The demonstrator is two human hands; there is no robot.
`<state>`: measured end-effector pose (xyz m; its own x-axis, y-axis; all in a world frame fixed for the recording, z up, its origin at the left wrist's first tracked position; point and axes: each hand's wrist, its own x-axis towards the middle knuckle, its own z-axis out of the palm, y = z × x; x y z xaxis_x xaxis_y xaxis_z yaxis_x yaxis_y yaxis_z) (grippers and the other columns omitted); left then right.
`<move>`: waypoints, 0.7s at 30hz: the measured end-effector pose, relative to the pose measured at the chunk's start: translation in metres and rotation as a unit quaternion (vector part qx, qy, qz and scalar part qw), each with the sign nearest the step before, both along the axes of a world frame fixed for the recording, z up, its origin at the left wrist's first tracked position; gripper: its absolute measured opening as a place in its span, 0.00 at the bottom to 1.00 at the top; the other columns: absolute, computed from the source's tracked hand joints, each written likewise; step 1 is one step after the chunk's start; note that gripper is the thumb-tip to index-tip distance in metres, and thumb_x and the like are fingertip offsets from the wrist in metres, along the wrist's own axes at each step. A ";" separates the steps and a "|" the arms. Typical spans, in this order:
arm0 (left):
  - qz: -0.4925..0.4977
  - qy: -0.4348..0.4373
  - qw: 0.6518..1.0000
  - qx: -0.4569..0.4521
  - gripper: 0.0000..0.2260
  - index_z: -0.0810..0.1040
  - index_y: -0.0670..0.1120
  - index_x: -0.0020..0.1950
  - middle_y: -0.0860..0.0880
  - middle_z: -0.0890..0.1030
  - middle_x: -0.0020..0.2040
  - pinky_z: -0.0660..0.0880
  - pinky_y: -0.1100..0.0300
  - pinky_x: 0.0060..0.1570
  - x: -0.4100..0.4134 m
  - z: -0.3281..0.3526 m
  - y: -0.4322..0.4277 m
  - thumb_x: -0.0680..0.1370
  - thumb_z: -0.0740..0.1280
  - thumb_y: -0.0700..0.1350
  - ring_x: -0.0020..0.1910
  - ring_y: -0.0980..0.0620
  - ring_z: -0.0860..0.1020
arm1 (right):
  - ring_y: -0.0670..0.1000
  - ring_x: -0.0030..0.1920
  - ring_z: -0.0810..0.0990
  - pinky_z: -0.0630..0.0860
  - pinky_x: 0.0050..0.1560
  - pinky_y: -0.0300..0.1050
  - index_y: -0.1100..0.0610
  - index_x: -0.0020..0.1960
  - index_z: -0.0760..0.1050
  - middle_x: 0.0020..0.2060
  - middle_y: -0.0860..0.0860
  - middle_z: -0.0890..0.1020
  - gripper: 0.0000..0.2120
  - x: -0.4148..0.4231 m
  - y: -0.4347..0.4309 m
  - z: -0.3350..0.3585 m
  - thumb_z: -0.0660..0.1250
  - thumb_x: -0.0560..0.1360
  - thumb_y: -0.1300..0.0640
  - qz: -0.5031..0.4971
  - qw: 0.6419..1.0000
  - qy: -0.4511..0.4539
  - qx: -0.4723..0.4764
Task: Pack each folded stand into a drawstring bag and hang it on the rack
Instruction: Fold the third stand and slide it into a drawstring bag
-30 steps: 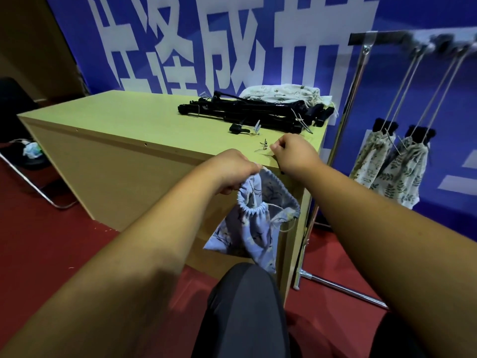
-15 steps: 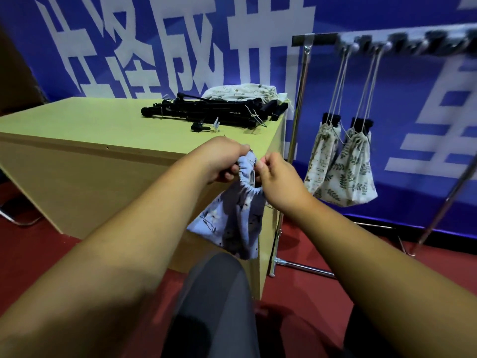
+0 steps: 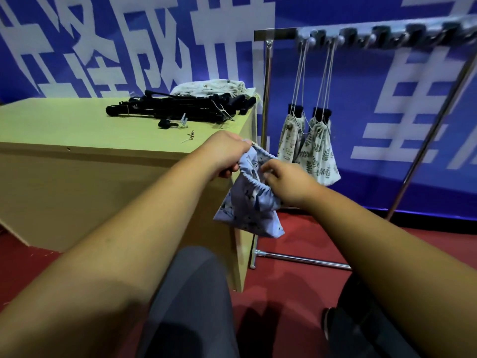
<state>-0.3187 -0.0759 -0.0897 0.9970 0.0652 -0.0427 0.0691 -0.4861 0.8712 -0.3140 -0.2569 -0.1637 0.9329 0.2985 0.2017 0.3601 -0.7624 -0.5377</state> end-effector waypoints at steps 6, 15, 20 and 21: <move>0.016 -0.032 0.996 0.087 0.11 0.78 0.44 0.46 0.45 0.80 0.32 0.70 0.63 0.27 0.005 -0.006 -0.005 0.85 0.66 0.48 0.22 0.50 0.74 | 0.55 0.44 0.80 0.80 0.48 0.49 0.50 0.57 0.85 0.48 0.54 0.85 0.15 0.002 -0.018 0.025 0.60 0.82 0.58 -0.018 0.993 0.000 -0.117; -0.013 -0.012 0.971 0.238 0.15 0.80 0.45 0.40 0.49 0.80 0.24 0.66 0.62 0.31 0.011 -0.012 0.002 0.83 0.71 0.51 0.22 0.51 0.69 | 0.54 0.35 0.83 0.85 0.41 0.50 0.50 0.48 0.85 0.36 0.51 0.84 0.14 0.012 -0.025 0.037 0.60 0.78 0.59 -0.044 0.985 0.026 -0.167; -0.075 0.050 0.953 0.289 0.13 0.83 0.43 0.44 0.49 0.83 0.30 0.64 0.62 0.28 0.004 -0.037 -0.011 0.84 0.69 0.49 0.23 0.53 0.70 | 0.57 0.45 0.84 0.84 0.49 0.53 0.53 0.51 0.87 0.46 0.55 0.86 0.14 0.015 -0.029 0.007 0.62 0.80 0.58 -0.032 0.978 0.080 -0.190; -0.085 0.062 0.949 0.297 0.13 0.83 0.43 0.44 0.49 0.83 0.31 0.65 0.62 0.28 0.002 -0.046 -0.016 0.84 0.68 0.49 0.24 0.53 0.71 | 0.57 0.47 0.84 0.84 0.50 0.52 0.53 0.52 0.87 0.48 0.55 0.86 0.13 0.015 -0.031 -0.002 0.62 0.81 0.57 -0.033 0.978 0.089 -0.188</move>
<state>-0.3166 -0.0916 -0.1357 0.9851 -0.0464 -0.1654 0.0296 -0.9025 0.4297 -0.2991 -0.2879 -0.1656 0.9632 0.2574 -0.0776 0.2289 -0.9366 -0.2653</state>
